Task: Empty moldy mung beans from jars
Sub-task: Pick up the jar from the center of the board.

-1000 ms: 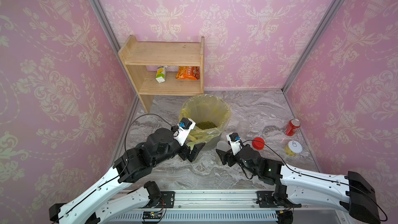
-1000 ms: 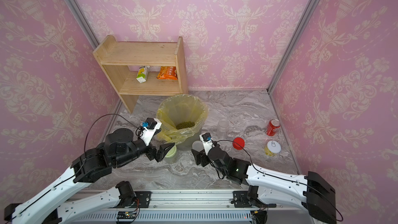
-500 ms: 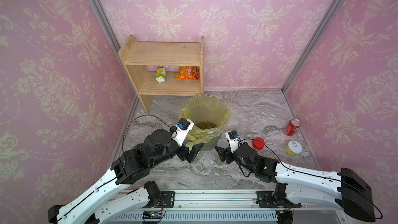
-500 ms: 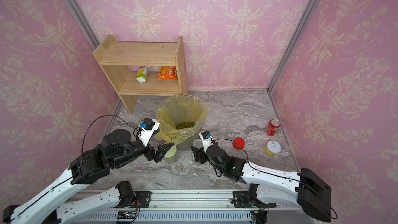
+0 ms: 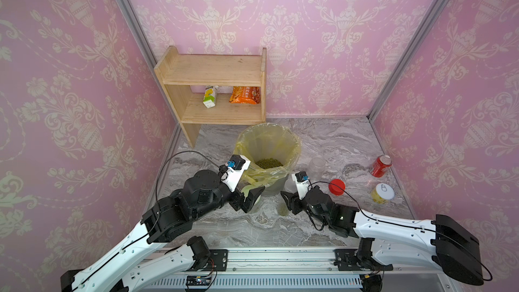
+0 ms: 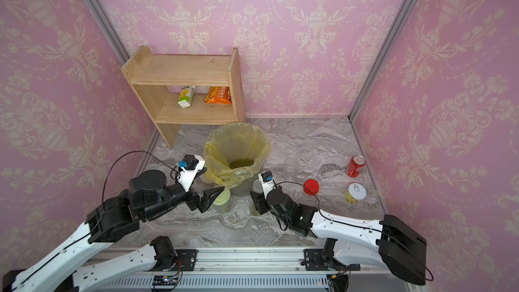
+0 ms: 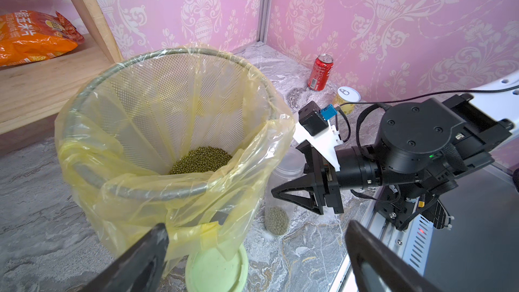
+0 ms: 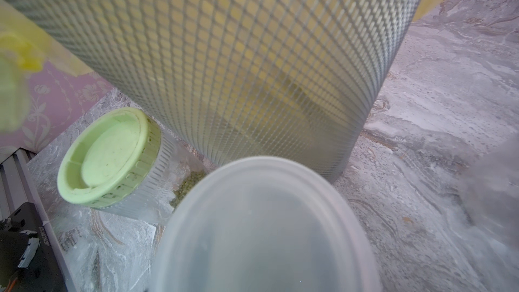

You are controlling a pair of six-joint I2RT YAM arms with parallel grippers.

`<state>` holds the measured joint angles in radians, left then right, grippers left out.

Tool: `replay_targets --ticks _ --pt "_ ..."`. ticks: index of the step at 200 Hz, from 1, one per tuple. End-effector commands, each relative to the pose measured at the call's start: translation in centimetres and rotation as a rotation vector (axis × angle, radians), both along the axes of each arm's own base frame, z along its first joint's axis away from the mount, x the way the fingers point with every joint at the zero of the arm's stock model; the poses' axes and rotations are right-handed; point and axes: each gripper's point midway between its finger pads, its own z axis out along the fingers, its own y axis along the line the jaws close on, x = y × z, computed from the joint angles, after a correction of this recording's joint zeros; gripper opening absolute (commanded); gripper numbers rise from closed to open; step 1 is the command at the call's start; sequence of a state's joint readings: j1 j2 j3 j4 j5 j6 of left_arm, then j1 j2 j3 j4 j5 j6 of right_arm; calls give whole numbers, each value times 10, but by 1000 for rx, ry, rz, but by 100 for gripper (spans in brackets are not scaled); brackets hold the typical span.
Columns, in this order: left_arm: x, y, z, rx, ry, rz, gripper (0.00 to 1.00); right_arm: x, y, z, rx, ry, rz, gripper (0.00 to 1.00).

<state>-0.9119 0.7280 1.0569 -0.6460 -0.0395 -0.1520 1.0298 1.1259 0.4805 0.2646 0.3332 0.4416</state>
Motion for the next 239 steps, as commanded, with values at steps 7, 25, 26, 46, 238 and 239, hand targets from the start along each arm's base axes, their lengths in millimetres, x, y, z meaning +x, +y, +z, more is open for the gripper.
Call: replay_targets --ticks 7,25,26,46,238,239 --pt "4 6 -9 30 0 29 99 -1 -6 21 35 -33 -16 52" --pt "5 6 -9 32 -5 29 99 -4 -12 32 39 -37 -18 49" --pt "5 6 -9 33 -6 29 99 -4 -12 33 40 -38 -18 49" --pt "6 3 -8 33 -15 24 99 -8 -24 50 66 -42 -41 49" --pt "-8 -50 81 -226 -491 -266 99 2 -43 273 408 -34 -102 46" --pt "-8 -50 81 -225 -492 -266 99 3 -42 274 409 -31 -101 46"
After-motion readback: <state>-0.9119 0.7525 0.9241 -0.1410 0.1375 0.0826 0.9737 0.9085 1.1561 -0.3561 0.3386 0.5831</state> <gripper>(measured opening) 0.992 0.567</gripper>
